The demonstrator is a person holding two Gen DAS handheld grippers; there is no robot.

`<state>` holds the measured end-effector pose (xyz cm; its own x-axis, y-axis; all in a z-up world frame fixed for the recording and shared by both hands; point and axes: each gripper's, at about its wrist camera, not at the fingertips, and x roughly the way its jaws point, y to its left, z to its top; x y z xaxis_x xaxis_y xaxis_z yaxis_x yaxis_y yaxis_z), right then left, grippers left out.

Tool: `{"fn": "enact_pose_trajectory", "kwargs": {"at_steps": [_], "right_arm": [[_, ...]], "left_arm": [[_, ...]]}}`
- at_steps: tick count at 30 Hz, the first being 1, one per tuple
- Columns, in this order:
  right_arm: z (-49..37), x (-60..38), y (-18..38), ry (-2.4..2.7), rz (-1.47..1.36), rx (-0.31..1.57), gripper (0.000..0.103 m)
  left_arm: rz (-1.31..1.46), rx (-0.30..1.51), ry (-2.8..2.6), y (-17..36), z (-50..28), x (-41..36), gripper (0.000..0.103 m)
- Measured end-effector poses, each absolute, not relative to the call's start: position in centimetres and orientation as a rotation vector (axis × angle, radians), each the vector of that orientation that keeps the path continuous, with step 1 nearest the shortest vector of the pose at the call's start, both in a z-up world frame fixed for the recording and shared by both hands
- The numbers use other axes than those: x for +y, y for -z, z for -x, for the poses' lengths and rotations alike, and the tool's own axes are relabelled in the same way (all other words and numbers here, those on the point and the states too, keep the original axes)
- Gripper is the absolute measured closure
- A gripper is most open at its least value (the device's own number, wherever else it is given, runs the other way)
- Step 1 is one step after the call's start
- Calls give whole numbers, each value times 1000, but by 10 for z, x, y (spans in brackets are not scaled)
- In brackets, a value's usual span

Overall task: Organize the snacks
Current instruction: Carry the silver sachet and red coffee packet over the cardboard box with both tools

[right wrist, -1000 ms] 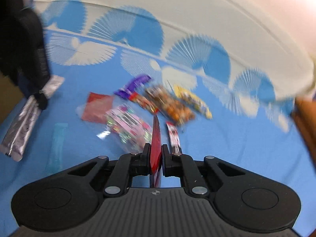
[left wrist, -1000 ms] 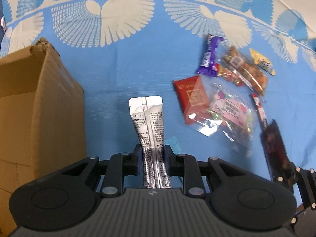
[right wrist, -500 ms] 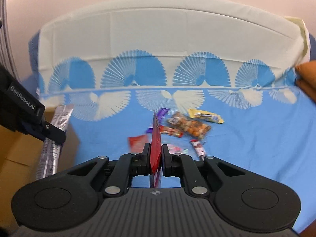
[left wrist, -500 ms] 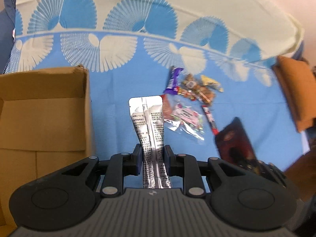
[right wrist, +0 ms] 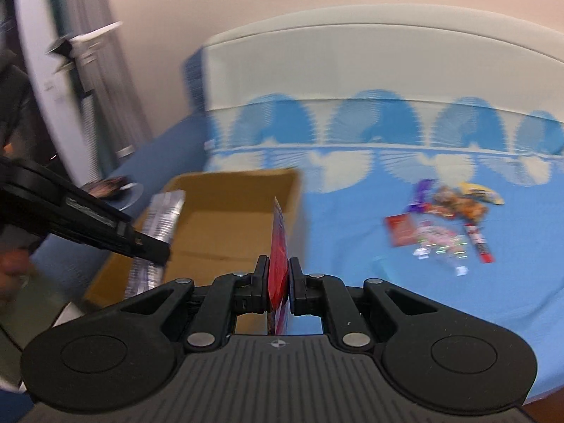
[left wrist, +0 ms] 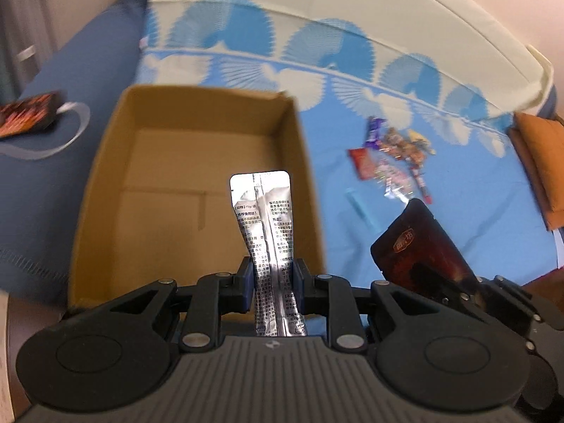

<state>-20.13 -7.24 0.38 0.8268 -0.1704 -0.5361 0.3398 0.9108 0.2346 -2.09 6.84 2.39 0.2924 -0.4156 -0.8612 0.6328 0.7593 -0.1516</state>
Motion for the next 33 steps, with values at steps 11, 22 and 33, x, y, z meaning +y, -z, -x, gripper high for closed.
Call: {"fn": "enact_pose_trajectory", "kwargs": {"at_steps": [11,22,33], "right_arm": [[187,11,-13,185,-200,593,91],[186,25,-16,204,-147,615,91],[184,28,-15,200,-132,627,91]], "left_arm": [[-151,1002,705,-29,36,152,78],[-107,981,729,-30,37,160,78],[-79,956,706,-36,30,167,78]]}}
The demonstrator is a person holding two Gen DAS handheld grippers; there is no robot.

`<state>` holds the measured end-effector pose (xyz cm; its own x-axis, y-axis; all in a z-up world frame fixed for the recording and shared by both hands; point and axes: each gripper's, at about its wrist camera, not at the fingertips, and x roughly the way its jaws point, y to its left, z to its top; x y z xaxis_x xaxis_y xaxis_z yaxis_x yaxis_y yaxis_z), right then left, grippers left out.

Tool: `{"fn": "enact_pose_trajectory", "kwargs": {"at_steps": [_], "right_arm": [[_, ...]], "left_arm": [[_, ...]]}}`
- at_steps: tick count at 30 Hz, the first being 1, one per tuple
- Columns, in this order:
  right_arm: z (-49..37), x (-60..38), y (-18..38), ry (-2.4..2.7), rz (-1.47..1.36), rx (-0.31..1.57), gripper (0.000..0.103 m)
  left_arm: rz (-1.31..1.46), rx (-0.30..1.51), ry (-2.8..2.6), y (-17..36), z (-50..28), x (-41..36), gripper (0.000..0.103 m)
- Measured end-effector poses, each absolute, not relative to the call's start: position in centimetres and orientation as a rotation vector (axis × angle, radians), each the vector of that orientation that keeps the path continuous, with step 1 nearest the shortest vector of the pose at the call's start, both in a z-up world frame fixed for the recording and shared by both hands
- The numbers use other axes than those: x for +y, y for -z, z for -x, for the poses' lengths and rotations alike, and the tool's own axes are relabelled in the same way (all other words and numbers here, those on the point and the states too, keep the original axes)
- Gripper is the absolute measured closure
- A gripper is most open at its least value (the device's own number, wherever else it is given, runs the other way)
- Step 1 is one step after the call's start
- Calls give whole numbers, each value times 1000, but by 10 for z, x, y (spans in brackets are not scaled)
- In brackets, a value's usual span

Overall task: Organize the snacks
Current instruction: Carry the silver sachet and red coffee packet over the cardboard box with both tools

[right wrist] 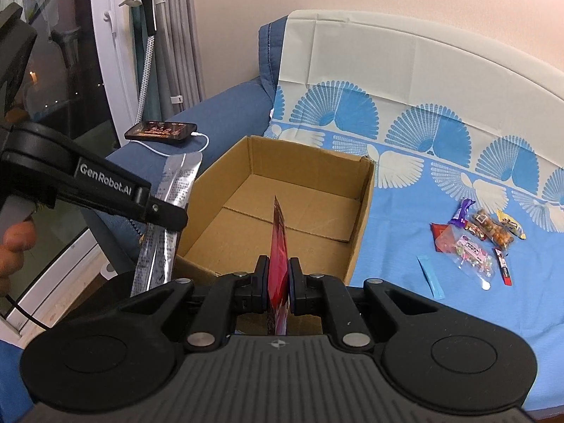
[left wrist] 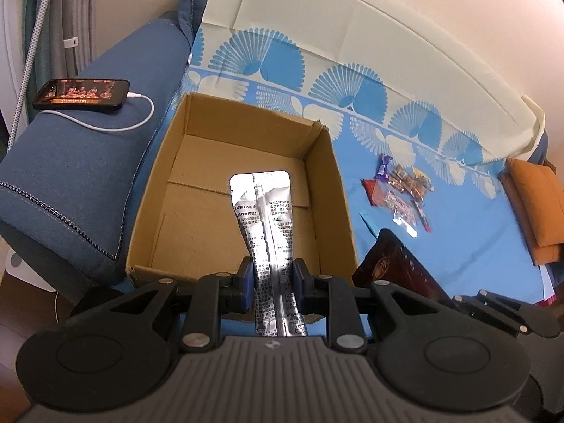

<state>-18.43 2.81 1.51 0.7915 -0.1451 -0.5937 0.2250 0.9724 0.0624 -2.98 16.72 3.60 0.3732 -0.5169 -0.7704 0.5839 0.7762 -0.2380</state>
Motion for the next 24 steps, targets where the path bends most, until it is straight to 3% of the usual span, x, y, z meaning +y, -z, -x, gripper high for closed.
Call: {"fn": "enact_pose_trajectory", "kwargs": {"at_steps": [24], "right_arm": [[182,30,-13,195,-129,636,91]], "left_arm": [[-52,932,677,-43,23,176,78]]}}
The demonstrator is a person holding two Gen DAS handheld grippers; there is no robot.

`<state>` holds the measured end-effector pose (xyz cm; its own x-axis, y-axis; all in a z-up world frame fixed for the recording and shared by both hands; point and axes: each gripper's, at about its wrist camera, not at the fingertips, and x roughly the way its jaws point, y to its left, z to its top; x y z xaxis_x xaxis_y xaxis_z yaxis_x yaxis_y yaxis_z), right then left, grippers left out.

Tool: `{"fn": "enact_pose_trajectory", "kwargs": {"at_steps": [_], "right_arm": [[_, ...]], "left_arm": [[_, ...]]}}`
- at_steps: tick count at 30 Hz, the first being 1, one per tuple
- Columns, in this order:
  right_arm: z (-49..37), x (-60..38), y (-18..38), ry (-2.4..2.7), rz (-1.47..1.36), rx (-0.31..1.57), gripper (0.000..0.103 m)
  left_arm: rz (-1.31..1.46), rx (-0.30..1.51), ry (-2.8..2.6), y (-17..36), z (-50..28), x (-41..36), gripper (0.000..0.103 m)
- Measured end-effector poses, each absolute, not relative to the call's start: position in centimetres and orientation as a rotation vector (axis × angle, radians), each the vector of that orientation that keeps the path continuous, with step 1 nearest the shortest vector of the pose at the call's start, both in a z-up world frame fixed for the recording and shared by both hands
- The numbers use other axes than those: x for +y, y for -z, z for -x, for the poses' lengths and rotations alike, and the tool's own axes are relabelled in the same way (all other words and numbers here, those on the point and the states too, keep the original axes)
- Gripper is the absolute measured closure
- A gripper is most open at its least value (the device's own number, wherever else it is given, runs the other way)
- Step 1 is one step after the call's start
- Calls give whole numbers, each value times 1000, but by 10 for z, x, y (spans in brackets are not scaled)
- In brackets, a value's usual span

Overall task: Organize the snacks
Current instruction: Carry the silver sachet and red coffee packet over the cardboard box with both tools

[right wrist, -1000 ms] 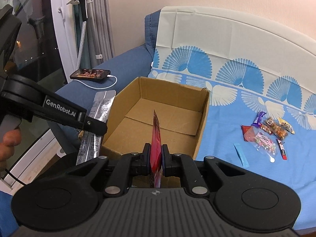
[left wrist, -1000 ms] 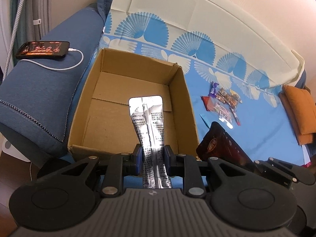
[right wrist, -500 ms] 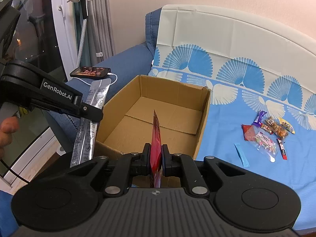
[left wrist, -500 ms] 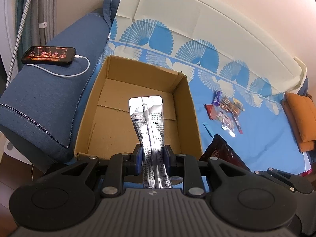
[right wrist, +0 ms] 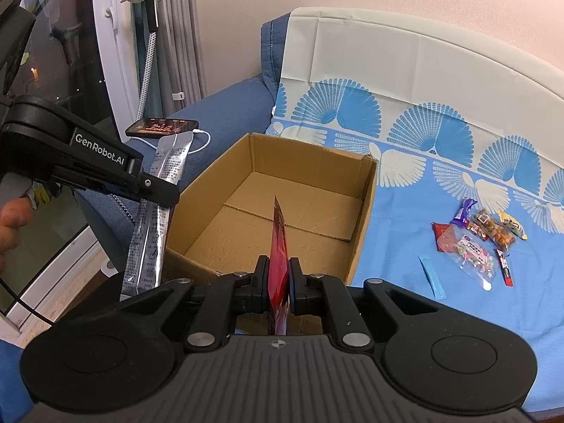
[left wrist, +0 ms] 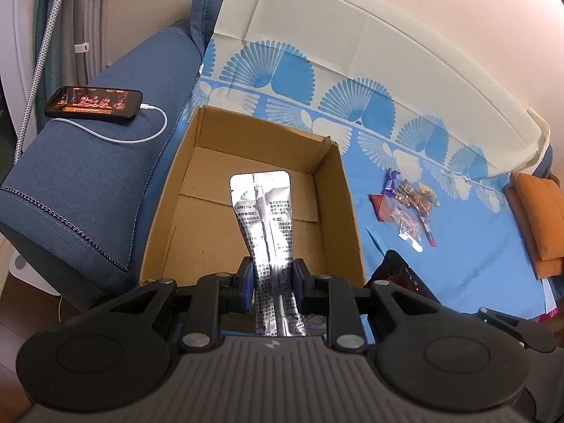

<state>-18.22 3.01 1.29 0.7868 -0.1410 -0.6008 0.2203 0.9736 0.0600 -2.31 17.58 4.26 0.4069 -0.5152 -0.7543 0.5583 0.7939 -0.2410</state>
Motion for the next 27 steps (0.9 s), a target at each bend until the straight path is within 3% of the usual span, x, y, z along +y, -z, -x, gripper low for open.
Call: {"fn": "enact_pose_trajectory", "kwargs": {"at_steps": [27], "right_arm": [[161,19,-18,205,-141,595,91]], "left_arm": [[-11,904,628,-53,-3,184,78]]}}
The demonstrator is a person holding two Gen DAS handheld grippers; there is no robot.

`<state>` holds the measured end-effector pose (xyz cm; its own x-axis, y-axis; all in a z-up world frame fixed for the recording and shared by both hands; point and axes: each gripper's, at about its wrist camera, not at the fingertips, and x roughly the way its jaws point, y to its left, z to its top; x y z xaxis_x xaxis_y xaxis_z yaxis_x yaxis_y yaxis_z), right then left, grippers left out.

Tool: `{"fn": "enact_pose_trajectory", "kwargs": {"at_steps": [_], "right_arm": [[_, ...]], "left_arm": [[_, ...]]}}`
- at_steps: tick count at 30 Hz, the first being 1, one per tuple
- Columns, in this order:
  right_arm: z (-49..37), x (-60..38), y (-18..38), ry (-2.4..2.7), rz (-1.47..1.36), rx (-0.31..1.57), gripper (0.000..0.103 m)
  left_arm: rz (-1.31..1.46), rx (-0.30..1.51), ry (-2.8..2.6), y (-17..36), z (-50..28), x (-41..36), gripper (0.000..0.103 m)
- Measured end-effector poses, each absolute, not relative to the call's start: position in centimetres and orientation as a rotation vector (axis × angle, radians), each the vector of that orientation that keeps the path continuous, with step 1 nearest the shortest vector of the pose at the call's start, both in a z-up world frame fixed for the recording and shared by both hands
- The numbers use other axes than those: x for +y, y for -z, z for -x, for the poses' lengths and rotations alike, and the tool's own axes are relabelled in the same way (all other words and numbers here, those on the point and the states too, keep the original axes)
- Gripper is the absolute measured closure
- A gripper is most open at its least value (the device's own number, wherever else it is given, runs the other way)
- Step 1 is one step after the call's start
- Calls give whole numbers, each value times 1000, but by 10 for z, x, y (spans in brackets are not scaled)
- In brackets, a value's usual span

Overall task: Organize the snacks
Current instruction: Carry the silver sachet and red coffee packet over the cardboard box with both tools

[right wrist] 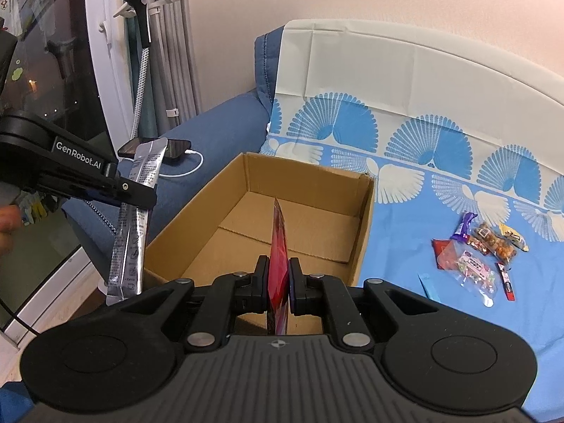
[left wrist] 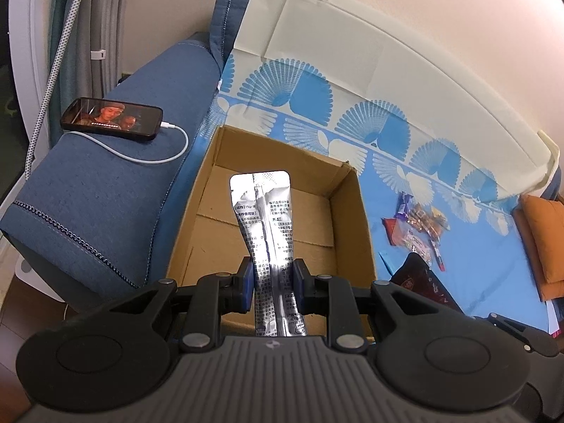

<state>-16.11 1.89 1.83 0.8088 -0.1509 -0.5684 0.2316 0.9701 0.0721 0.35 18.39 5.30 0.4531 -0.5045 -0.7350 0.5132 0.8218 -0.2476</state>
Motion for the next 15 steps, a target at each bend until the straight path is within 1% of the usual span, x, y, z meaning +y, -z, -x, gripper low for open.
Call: {"fn": "enact_pose_trajectory", "kwargs": {"at_steps": [15], "right_arm": [[124,9,-12,188,-168,591,91]], "left_arm": [[21,907,601,-54,-42,174,78]]}}
